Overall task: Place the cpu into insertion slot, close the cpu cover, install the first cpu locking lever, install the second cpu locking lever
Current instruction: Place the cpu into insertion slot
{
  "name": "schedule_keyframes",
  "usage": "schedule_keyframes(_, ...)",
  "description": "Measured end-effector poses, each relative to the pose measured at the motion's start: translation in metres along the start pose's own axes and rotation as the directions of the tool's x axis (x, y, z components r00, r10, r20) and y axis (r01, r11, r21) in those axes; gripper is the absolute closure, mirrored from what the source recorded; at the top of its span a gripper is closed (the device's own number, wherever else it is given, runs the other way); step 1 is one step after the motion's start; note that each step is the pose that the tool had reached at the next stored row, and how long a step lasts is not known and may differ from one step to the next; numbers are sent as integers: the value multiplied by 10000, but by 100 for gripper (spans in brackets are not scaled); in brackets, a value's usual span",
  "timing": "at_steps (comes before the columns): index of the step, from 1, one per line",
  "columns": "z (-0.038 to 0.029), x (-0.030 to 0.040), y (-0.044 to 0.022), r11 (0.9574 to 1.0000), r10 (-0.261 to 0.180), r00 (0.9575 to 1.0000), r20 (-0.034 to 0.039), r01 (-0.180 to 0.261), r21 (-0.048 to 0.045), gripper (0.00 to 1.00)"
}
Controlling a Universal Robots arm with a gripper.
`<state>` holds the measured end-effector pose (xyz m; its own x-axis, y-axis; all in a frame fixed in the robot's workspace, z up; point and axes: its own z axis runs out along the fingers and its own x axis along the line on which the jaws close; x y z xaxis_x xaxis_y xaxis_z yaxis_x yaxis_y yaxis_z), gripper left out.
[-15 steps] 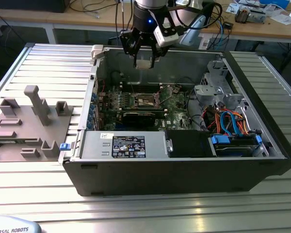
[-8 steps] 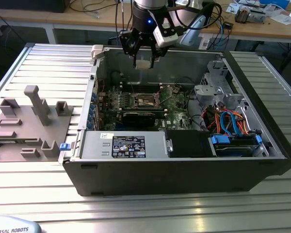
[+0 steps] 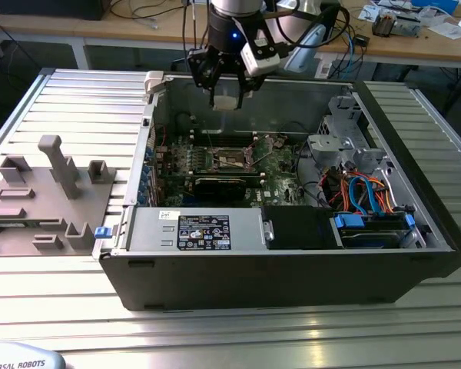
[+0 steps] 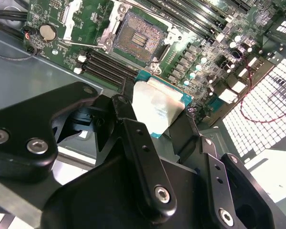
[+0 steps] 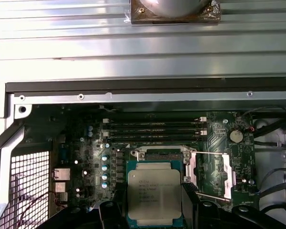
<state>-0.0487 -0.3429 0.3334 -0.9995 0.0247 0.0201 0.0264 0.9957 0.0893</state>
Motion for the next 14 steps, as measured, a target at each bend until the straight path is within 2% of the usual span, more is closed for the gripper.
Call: schedule_keyframes(14, 29, 22, -3, 10000, 0, 10000, 0, 0, 0, 46)
